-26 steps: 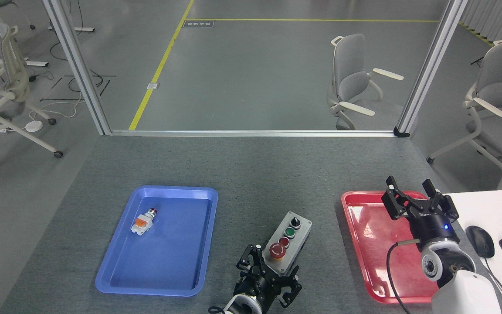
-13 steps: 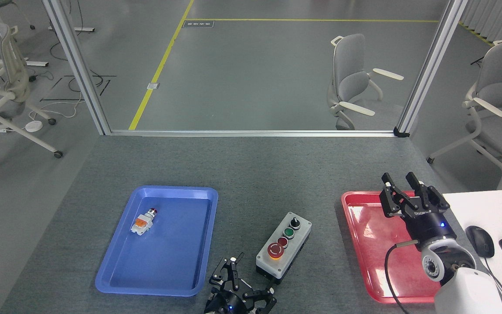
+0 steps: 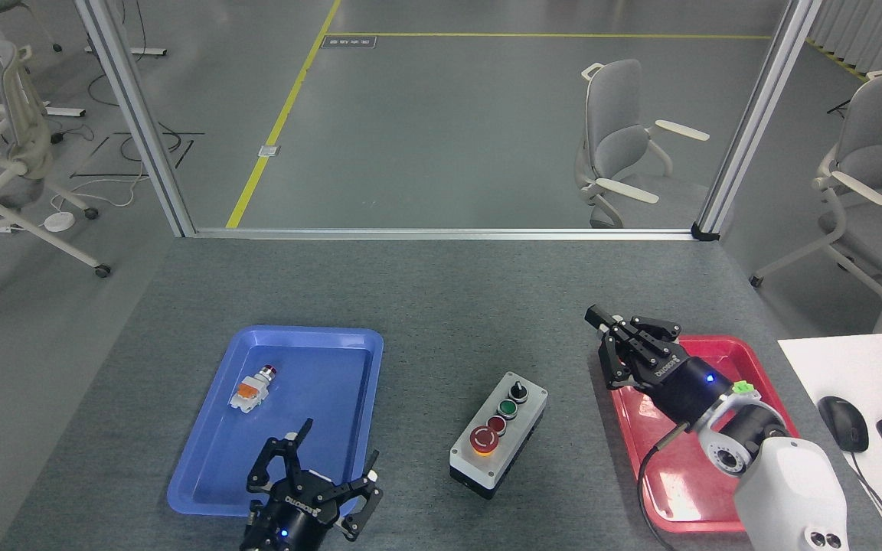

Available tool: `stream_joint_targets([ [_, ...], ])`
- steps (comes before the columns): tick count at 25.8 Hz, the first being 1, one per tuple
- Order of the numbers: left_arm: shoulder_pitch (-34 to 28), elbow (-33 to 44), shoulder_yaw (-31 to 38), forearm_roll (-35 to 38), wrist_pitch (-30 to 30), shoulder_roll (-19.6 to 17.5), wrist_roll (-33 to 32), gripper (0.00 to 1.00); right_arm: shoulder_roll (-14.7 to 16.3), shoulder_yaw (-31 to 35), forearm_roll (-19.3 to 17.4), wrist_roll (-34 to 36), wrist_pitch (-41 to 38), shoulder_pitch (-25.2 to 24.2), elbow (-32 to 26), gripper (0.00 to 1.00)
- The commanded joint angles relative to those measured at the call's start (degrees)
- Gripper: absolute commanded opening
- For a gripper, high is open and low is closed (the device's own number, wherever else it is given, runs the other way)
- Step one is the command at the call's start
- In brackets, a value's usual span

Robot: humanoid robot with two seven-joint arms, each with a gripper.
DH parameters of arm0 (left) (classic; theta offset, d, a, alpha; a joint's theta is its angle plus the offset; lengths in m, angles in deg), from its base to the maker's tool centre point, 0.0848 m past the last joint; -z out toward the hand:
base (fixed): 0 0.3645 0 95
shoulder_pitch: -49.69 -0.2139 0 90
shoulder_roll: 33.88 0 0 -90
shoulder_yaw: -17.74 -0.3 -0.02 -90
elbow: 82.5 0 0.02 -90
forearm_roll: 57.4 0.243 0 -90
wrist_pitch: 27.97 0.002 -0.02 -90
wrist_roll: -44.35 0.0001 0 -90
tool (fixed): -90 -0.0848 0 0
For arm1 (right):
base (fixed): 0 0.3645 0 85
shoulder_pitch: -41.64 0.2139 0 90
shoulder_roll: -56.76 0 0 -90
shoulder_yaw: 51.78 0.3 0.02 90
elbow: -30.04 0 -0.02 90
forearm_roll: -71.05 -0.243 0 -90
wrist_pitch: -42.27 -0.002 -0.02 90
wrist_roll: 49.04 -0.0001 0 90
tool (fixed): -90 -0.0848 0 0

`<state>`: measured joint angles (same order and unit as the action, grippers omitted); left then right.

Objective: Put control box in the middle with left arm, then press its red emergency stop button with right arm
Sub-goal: 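Withdraw the left gripper and reach the right gripper toward the red button, then press the red emergency stop button with the right gripper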

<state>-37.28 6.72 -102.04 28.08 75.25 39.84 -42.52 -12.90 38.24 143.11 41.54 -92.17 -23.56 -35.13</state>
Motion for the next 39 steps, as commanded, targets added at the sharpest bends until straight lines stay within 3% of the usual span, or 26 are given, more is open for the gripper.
stream_joint_targets([
  [1, -1.01, 2.01, 8.96, -0.05, -0.03, 0.02, 0.03, 0.99, -0.83, -5.21, -0.08, -0.5, -0.56, 1.93, 3.82, 0.0],
  [5, 1.28, 1.57, 17.22, -1.54, -0.12, 0.9, 0.03, 0.99, -3.29, -11.01, 0.01, -0.5, -0.56, 4.04, 7.25, 0.0],
  [9, 5.05, -0.1, 21.43, -9.45, 0.58, 1.07, -0.06, 0.99, -4.96, -16.54, 2.56, -0.5, -0.56, 5.0, 8.83, 0.0],
  [17, 8.39, -7.22, 25.48, -13.32, 0.41, 0.99, 0.65, 0.99, -4.7, -21.64, 8.89, -0.5, -0.56, 4.21, 10.06, 0.0],
  [24, 9.89, -11.09, 26.01, -14.46, -0.56, 1.07, 3.11, 0.99, -4.43, -22.78, 8.98, -0.5, -0.56, 3.95, 12.08, 0.0],
  [28, 9.89, -10.82, 26.71, -18.24, -9.25, -0.15, 3.02, 0.99, -3.82, -22.96, 9.15, -0.5, -0.56, 3.95, 13.31, 0.0],
  [31, 9.36, -11.35, 32.42, -20.44, -17.7, -0.77, 2.75, 0.99, -3.29, -24.19, 9.15, -0.5, -0.56, 3.95, 13.4, 0.0],
  [39, 9.1, -11.09, 34.18, -20.61, -18.75, 0.11, 3.11, 0.99, -3.29, -26.3, 11.26, -0.5, -0.56, 3.07, 14.54, 0.0],
])
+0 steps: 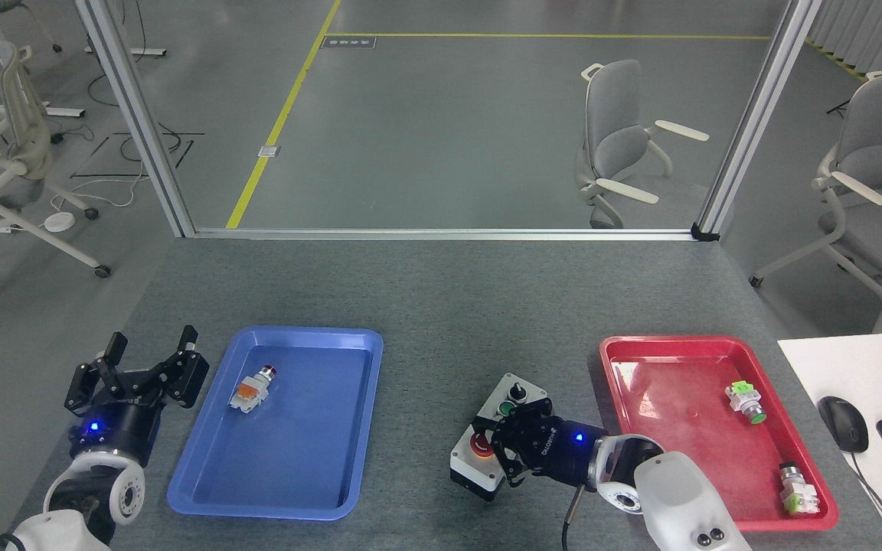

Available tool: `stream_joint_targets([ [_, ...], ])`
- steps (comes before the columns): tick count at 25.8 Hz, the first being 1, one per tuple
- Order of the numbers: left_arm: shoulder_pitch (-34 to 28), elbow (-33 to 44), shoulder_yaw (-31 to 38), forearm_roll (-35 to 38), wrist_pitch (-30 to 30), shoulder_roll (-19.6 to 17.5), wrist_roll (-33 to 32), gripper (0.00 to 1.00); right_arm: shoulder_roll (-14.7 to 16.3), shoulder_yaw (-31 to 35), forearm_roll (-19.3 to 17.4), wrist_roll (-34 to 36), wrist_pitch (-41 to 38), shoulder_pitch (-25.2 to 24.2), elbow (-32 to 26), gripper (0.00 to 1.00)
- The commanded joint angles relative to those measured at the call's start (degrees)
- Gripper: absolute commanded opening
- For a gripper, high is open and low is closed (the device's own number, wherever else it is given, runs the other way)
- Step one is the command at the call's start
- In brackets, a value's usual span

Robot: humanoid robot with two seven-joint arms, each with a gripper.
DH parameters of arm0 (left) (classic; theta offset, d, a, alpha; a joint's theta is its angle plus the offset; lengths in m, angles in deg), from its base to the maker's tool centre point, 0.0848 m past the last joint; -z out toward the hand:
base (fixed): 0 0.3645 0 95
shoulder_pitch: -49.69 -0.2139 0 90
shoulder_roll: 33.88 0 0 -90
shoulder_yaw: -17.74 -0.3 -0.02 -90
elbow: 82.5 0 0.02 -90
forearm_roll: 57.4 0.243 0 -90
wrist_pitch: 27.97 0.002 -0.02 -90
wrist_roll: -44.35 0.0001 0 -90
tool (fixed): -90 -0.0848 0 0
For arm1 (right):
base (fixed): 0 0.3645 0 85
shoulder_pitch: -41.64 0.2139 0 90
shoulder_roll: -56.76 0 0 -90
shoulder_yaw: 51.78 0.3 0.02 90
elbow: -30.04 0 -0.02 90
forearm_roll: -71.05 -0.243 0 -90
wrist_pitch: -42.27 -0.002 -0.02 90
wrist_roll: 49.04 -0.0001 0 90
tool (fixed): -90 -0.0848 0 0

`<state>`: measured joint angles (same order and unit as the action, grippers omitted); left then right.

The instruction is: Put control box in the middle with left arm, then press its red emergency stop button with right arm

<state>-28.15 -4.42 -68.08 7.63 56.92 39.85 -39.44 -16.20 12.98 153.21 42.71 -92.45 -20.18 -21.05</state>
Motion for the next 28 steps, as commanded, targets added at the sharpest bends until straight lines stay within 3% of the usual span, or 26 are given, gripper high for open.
stream_joint_targets([
  [1, -0.12, 0.05, 0.21, -0.17, -0.43, 0.1, 0.12, 0.99, 0.02, -1.22, 1.34, -1.67, -0.28, -0.4, 0.72, 0.0],
  [7, -0.82, 0.49, 0.21, -0.08, -0.6, 0.98, 0.12, 0.99, 0.02, -0.25, 0.29, -1.58, -0.28, -0.31, 0.98, 0.03],
  [8, -0.82, 0.58, 0.21, -0.08, -0.6, 0.98, 0.12, 0.99, -0.42, 0.36, -0.06, -1.49, -0.28, -0.14, 0.98, 0.24],
  [10, -0.82, 0.58, 0.21, -0.08, -0.6, 0.98, 0.03, 0.99, -0.77, 4.4, -3.67, -1.32, -0.28, 0.04, 0.81, 0.84],
  [11, -0.82, 0.58, 0.21, -0.08, -0.6, 0.98, 0.03, 0.99, -0.77, 7.04, -6.91, -1.32, -0.28, 0.13, 0.63, 0.99],
  [15, -0.82, 0.58, 0.21, -0.08, -0.6, 0.98, 0.11, 0.99, -0.95, 11.26, -19.22, -1.23, 3.24, 2.76, -0.69, 0.99],
  [18, -0.82, 0.49, 0.21, -0.08, -0.69, 0.98, 0.03, 0.99, -0.33, 15.39, -24.41, -1.14, 5.61, 4.26, -1.04, 0.99],
  [22, -1.35, -0.04, 0.12, -0.17, -0.69, 0.98, 0.12, 0.99, 0.19, 21.37, -24.15, -0.88, 8.6, 4.61, -2.27, 0.99],
  [25, -2.58, 0.14, 0.04, -0.26, -0.69, 1.86, 0.12, 0.99, 0.46, 24.0, -23.18, -0.26, 15.89, 4.79, -3.5, 0.98],
  [28, -3.19, -0.3, 0.04, 0.27, -0.6, 6.16, 0.2, 0.99, 2.21, 24.36, -17.03, -0.09, 28.19, 4.87, -5.7, 0.98],
])
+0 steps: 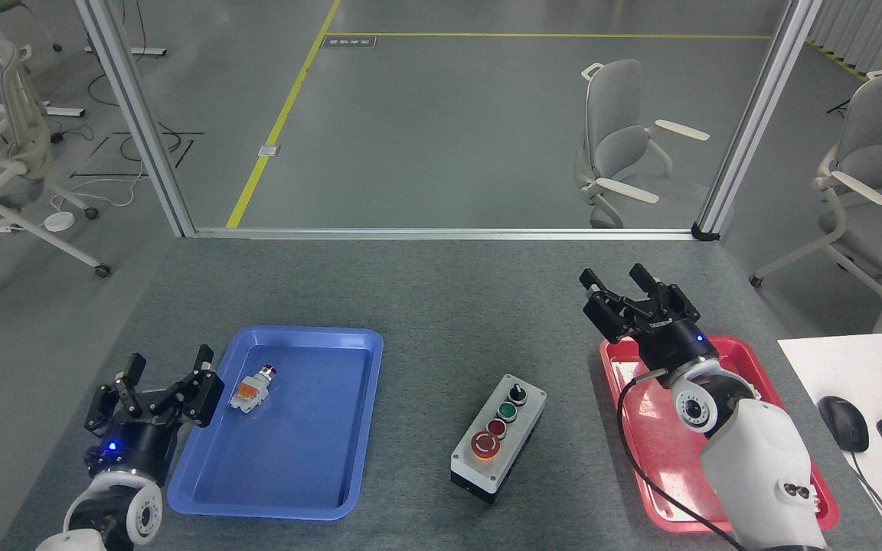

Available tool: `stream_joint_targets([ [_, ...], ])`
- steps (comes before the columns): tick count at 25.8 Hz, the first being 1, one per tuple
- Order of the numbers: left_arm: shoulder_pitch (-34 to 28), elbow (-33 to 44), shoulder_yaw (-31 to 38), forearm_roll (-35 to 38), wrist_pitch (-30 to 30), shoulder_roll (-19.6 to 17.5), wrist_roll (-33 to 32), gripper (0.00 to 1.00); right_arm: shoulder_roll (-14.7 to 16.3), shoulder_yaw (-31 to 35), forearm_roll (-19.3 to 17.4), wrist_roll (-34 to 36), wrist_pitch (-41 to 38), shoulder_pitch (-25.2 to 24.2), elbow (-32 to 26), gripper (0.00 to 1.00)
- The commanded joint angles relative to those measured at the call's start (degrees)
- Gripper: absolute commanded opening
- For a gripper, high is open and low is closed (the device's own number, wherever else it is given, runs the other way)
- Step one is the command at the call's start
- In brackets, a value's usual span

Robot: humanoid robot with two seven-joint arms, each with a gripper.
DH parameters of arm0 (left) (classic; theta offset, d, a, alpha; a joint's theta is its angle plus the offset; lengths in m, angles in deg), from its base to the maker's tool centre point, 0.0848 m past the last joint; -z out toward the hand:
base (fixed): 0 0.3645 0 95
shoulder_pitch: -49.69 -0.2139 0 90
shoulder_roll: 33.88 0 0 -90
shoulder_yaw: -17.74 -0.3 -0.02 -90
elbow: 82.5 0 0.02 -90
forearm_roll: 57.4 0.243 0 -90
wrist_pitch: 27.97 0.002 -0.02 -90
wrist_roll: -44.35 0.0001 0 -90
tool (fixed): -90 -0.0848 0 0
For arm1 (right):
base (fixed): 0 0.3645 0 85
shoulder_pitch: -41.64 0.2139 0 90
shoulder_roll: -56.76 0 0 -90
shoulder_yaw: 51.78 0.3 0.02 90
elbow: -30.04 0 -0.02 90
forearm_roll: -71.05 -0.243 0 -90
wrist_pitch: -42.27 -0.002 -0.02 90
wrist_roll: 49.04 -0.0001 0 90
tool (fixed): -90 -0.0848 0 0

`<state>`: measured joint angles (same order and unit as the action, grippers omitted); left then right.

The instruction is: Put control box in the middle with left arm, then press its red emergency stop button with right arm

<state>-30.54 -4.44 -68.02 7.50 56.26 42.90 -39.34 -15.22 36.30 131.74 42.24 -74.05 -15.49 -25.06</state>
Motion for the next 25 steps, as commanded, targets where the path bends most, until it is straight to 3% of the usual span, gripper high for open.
stream_joint_targets([
  [1, -1.42, -0.28, -0.02, 0.49, 0.24, 4.25, 0.1, 0.99, 1.49, 1.04, 6.81, 0.39, 12.34, 0.09, -2.3, 0.98],
  [5, -3.88, -0.46, -0.11, 0.76, 0.32, 5.13, 0.01, 0.99, 2.55, 3.33, 15.6, 0.3, 16.65, -1.49, -3.18, 0.99],
  [8, -3.88, -1.33, -0.11, 0.76, 0.24, 5.05, 0.01, 0.99, 2.72, 5.35, 18.41, 0.3, 16.56, -5.71, -5.72, 0.99],
  [14, -3.88, -1.51, -0.46, 0.67, -0.03, 5.13, 0.1, 0.99, 2.37, 9.39, 18.15, 0.12, 15.77, -14.5, -11.96, 0.99],
  [25, -3.88, -1.6, -0.37, -0.12, 0.24, 5.66, 0.1, 0.99, 1.32, 9.39, 18.33, 0.21, 16.04, -16.52, -13.81, 0.99],
])
